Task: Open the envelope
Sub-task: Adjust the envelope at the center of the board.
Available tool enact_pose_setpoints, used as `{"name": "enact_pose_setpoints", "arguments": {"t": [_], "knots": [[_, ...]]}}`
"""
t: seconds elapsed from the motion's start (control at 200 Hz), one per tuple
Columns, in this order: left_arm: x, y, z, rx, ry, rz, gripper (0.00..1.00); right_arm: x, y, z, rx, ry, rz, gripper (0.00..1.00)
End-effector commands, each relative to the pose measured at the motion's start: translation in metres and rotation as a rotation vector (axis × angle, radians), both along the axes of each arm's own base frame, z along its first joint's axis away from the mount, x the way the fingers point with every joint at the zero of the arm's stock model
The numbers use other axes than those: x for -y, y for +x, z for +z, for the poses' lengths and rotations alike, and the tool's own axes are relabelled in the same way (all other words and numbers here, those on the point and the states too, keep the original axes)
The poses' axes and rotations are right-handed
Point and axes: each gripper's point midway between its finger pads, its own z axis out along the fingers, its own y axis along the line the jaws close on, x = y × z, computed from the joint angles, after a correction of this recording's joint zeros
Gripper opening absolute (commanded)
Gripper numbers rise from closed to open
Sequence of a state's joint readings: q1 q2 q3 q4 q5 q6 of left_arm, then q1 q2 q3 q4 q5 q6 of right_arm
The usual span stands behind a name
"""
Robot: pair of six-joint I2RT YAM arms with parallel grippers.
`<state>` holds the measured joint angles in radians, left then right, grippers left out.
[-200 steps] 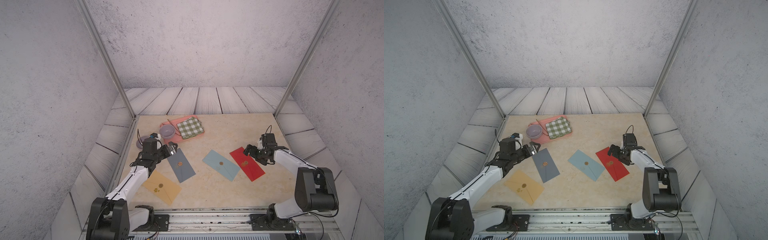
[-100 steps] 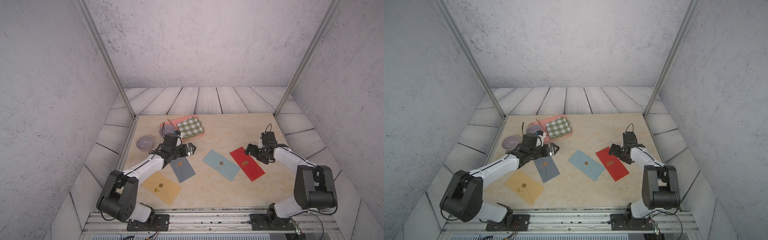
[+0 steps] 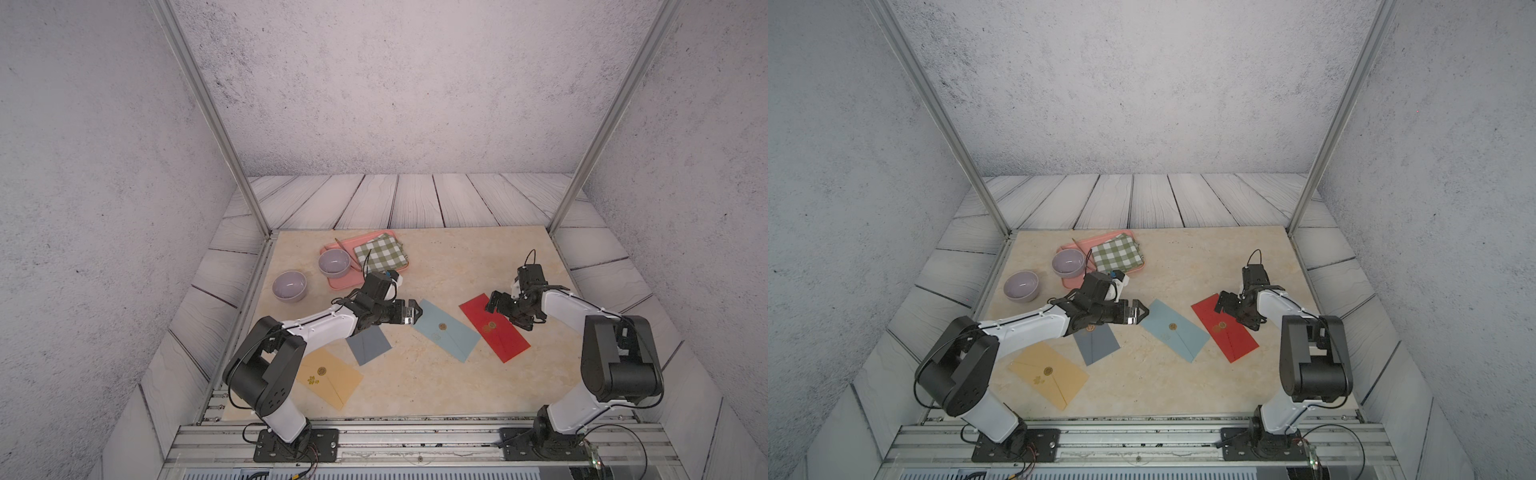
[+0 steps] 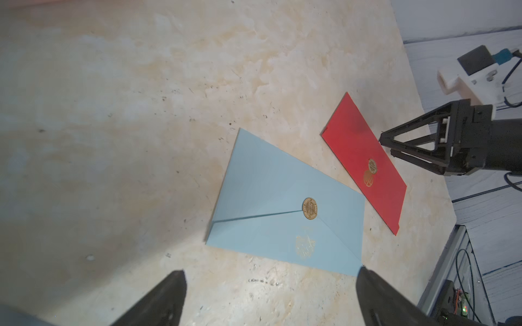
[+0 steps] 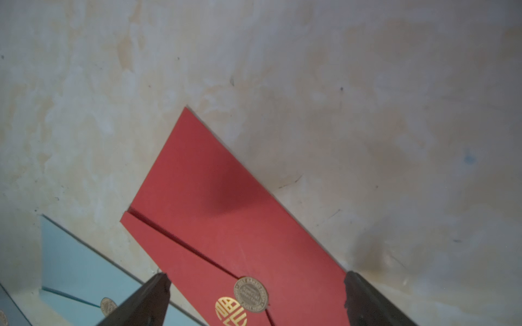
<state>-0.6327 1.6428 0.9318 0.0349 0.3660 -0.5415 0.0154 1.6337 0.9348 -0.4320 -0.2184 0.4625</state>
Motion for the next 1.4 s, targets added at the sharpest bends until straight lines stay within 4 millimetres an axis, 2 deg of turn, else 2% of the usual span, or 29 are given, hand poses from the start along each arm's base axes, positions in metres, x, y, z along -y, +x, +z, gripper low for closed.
{"name": "enact_pose_setpoints", "arguments": {"t": [0.0,0.255,0.52,0.766,0.961,1.096,1.296,1.391], "knots": [[0.015,0.003,0.011,0.032,-0.025,-0.038,0.99,0.000,-0.004,-0.005,-0.037,0.004,0.004,0.99],[0.036,-0.005,0.006,0.015,-0.014,-0.117,0.99,-0.007,-0.014,-0.014,-0.052,0.054,-0.005,1.00],[0.073,-0.020,-0.003,-0.011,0.011,-0.234,0.99,-0.018,-0.023,-0.014,-0.055,0.120,0.006,1.00],[0.120,-0.042,-0.019,-0.062,0.049,-0.371,0.99,-0.014,-0.021,-0.005,-0.026,0.094,0.001,1.00],[0.141,-0.052,-0.040,-0.111,0.093,-0.424,0.99,-0.002,-0.020,-0.002,-0.015,0.031,-0.014,1.00],[0.137,-0.049,-0.057,-0.133,0.135,-0.403,0.99,-0.005,-0.020,0.001,-0.007,0.042,-0.007,1.00],[0.110,-0.039,-0.083,-0.165,0.233,-0.305,0.99,-0.008,-0.020,0.011,0.021,0.048,0.018,1.00],[0.100,-0.036,-0.084,-0.174,0.239,-0.279,0.99,-0.013,-0.019,0.018,0.046,0.075,0.037,1.00]]}}
